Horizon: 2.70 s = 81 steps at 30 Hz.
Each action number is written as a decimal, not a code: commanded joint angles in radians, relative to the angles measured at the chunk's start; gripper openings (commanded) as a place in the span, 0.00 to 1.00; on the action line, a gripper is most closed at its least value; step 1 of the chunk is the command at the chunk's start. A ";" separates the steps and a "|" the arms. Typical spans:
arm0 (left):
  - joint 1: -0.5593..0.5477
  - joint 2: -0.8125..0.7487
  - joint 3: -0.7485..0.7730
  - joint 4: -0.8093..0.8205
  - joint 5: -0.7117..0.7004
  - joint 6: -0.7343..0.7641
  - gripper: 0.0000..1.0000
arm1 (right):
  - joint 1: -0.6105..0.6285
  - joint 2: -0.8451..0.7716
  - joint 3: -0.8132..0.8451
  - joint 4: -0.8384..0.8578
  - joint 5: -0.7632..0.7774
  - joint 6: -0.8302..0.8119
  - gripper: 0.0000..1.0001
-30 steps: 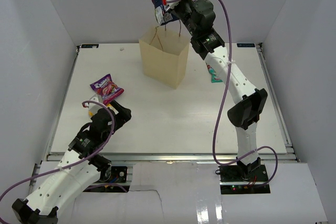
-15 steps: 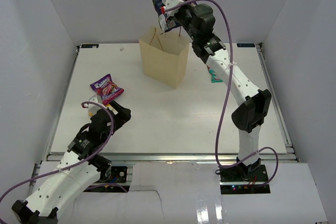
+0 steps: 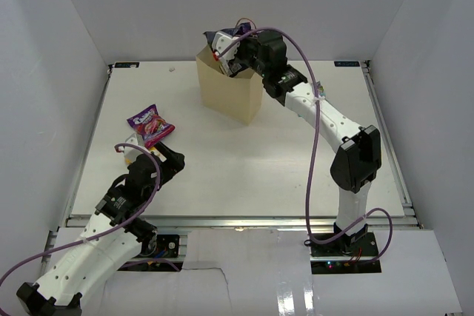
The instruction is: Place the snacks into the paper bag
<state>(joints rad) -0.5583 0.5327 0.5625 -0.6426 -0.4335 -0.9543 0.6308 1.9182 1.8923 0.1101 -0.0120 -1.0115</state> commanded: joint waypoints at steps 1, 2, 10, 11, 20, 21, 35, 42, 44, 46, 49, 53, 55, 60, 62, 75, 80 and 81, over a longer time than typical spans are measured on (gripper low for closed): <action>0.003 -0.007 -0.007 0.017 -0.004 0.006 0.92 | 0.027 -0.143 -0.008 0.214 -0.042 -0.102 0.08; 0.003 -0.011 -0.007 0.017 -0.004 0.006 0.92 | 0.036 -0.146 -0.018 0.218 -0.042 -0.108 0.08; 0.003 -0.020 -0.009 0.012 -0.004 0.005 0.92 | 0.040 -0.157 -0.065 0.217 -0.023 -0.113 0.08; 0.003 -0.020 -0.009 0.012 -0.004 0.005 0.92 | 0.040 -0.160 -0.071 0.218 -0.020 -0.113 0.08; 0.003 -0.010 -0.006 0.014 -0.001 0.003 0.92 | 0.041 -0.189 -0.130 0.235 -0.019 -0.124 0.19; 0.003 -0.011 -0.006 0.012 -0.002 0.003 0.92 | 0.040 -0.197 -0.145 0.235 -0.023 -0.124 0.25; 0.003 -0.007 -0.007 0.020 -0.004 0.006 0.92 | 0.041 -0.260 -0.202 0.177 -0.121 -0.062 0.43; 0.003 0.001 -0.006 0.023 -0.002 0.009 0.92 | 0.043 -0.269 -0.194 0.125 -0.135 -0.021 0.43; 0.003 -0.002 -0.006 0.023 -0.001 0.009 0.92 | 0.043 -0.263 -0.155 0.074 -0.132 0.031 0.44; 0.003 -0.005 -0.009 0.023 -0.002 0.009 0.92 | 0.037 -0.251 -0.102 -0.036 -0.131 0.095 0.47; 0.003 -0.005 -0.012 0.026 -0.002 0.006 0.92 | 0.018 -0.188 0.077 -0.226 -0.206 0.321 0.65; 0.003 0.015 -0.006 0.032 0.006 0.012 0.92 | 0.001 -0.125 0.195 -0.340 -0.281 0.684 0.91; 0.003 0.016 -0.004 0.029 0.009 0.015 0.92 | 0.001 -0.120 0.199 -0.328 -0.275 0.879 0.91; 0.003 -0.010 -0.012 0.023 0.004 0.012 0.92 | 0.012 -0.091 0.182 -0.309 -0.229 1.036 0.89; 0.003 -0.014 -0.010 0.018 0.001 0.009 0.92 | 0.012 -0.075 0.174 -0.311 -0.203 1.067 0.87; 0.003 0.012 -0.003 0.015 0.003 0.006 0.92 | 0.012 0.044 0.194 -0.288 -0.100 1.084 0.65; 0.003 0.012 -0.003 0.017 -0.001 0.008 0.92 | 0.013 0.070 0.200 -0.271 -0.155 1.099 0.31; 0.003 0.013 -0.003 0.017 -0.001 0.008 0.92 | 0.012 0.071 0.208 -0.260 -0.172 1.097 0.22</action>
<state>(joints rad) -0.5583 0.5442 0.5613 -0.6270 -0.4297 -0.9504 0.6415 1.9953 2.0476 -0.2092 -0.1452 0.0696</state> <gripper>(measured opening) 0.917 0.265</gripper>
